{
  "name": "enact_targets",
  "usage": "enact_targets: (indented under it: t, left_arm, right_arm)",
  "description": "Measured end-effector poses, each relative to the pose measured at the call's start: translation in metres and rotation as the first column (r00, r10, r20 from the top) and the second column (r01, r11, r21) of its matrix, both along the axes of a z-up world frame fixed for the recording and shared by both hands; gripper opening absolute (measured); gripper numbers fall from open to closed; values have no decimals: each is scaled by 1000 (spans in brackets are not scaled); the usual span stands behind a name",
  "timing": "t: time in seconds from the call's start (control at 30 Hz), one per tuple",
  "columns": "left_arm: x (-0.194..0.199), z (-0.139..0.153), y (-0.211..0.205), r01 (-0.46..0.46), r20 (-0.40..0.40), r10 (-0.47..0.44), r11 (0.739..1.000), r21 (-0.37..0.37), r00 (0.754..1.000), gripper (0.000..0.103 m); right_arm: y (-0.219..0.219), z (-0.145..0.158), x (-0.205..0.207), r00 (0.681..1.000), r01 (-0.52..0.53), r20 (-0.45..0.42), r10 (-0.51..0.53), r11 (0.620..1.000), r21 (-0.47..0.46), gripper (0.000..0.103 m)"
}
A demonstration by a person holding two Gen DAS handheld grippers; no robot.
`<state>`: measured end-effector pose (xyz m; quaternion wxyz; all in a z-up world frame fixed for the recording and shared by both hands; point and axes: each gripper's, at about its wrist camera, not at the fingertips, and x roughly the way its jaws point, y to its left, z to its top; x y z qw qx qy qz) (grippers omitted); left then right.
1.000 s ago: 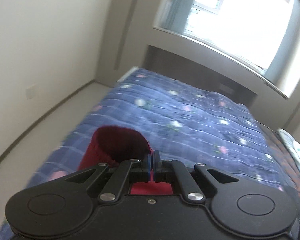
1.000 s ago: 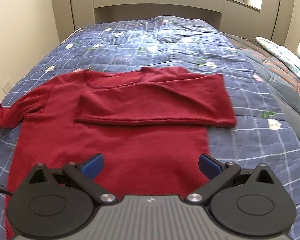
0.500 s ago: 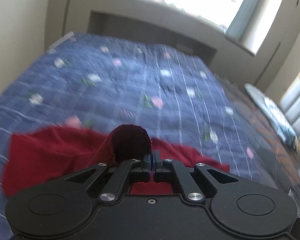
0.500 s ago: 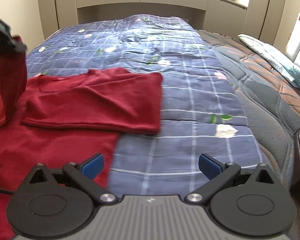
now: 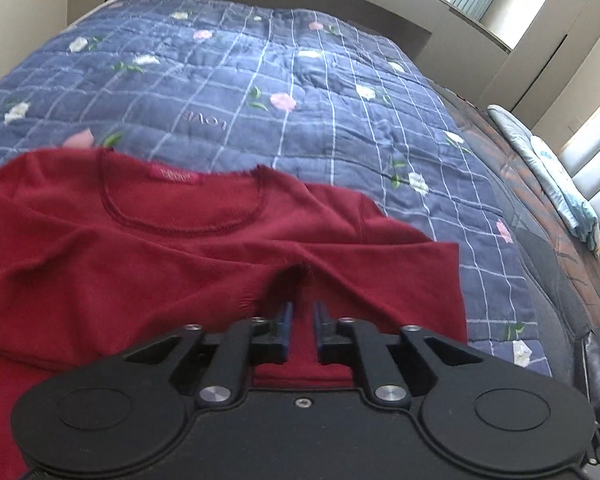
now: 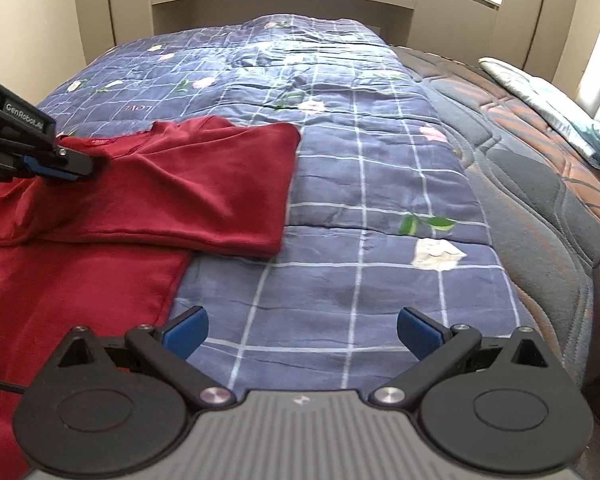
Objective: Fold small clothes
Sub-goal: 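Lay the held sleeve across the sweater body and open the left gripper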
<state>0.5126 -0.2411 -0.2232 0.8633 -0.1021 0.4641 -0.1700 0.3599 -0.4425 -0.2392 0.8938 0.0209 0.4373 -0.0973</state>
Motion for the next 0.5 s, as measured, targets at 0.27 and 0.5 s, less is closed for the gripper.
enact_targets:
  t: [0.27,0.5]
  left_arm:
    - [-15,4,18,-28,-15,28,1000,-10,1000,48]
    - [-42,15,67,-154,-15,156,985,74,988,80]
  right_arm:
    - [16,4,17,999,-48,19,48,999,4,103]
    - [39,12,44,993,-110,42,109,994,22,103]
